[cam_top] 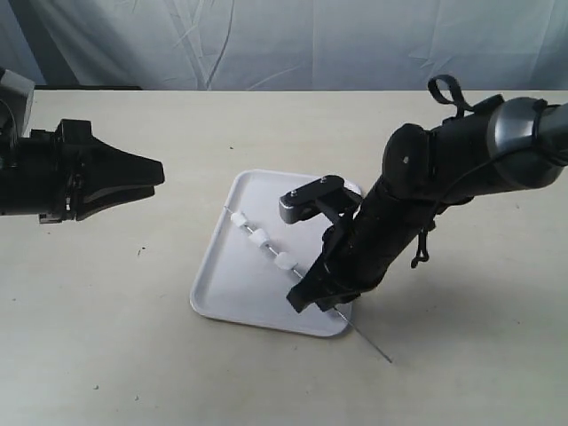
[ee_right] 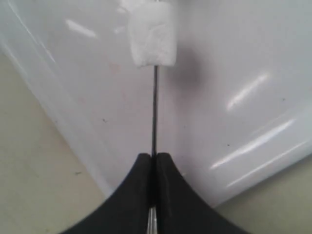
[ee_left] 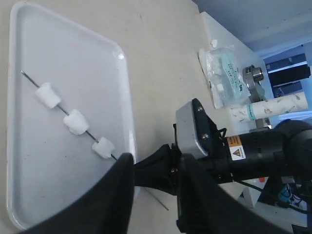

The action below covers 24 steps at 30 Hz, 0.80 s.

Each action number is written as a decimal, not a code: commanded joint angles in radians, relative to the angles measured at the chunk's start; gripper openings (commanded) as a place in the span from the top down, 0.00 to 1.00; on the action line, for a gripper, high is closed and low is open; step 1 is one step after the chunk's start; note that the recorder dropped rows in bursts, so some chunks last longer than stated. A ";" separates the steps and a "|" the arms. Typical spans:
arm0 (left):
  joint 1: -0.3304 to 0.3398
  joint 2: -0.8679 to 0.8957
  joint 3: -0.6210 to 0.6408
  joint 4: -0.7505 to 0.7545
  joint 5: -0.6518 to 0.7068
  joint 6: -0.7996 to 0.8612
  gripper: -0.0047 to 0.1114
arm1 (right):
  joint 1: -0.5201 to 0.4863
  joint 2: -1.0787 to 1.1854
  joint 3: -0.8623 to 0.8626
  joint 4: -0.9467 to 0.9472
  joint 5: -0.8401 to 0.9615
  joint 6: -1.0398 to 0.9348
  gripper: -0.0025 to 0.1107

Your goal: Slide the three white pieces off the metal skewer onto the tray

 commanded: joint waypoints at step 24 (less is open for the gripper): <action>-0.191 0.148 -0.022 -0.200 -0.346 0.080 0.60 | 0.001 -0.117 -0.006 0.243 -0.084 0.045 0.98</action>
